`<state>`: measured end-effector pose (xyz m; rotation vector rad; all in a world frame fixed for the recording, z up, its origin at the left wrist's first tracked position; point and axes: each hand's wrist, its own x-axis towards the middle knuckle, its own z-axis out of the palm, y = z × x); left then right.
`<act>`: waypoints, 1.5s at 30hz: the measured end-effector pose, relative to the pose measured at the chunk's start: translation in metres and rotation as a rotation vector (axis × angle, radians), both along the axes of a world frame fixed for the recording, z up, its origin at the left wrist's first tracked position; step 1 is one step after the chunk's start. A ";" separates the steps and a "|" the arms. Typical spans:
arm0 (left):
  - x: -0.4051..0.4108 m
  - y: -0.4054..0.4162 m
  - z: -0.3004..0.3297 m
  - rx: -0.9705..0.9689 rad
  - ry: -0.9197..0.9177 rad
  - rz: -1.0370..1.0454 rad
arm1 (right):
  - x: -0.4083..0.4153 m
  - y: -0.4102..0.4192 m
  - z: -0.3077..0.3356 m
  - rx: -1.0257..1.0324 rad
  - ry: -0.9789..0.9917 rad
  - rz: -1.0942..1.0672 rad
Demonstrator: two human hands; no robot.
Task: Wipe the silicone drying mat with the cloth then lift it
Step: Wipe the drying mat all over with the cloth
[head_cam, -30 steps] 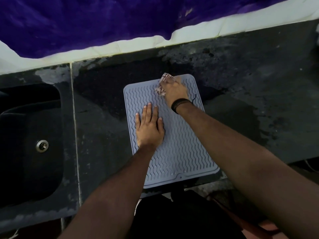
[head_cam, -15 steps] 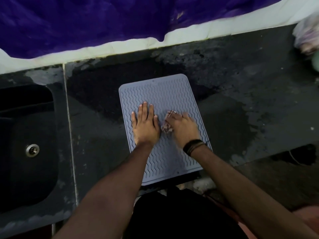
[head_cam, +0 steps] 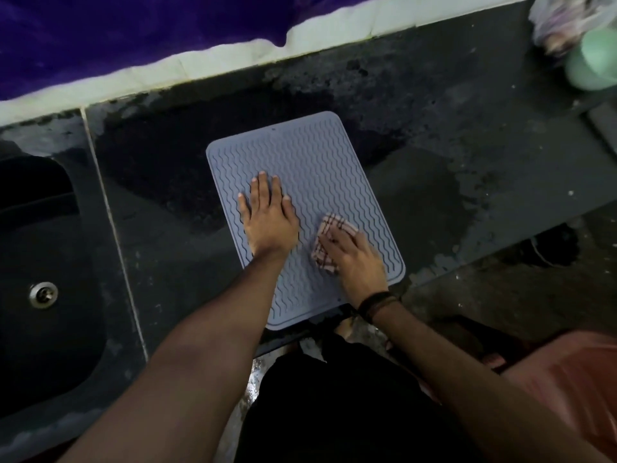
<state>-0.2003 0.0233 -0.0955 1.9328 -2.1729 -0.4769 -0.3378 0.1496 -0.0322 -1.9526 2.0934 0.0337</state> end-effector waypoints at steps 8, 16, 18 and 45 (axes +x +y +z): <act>0.002 0.001 0.000 0.023 0.000 -0.024 | 0.000 0.045 0.029 0.074 0.077 0.029; 0.006 0.002 0.004 0.072 -0.060 -0.073 | 0.020 -0.012 0.007 0.016 0.054 -0.084; 0.005 0.002 0.004 0.068 -0.057 -0.066 | 0.017 0.013 0.003 -0.015 0.055 -0.090; 0.000 0.000 -0.002 0.027 -0.103 -0.021 | -0.032 0.039 0.004 0.006 0.063 0.010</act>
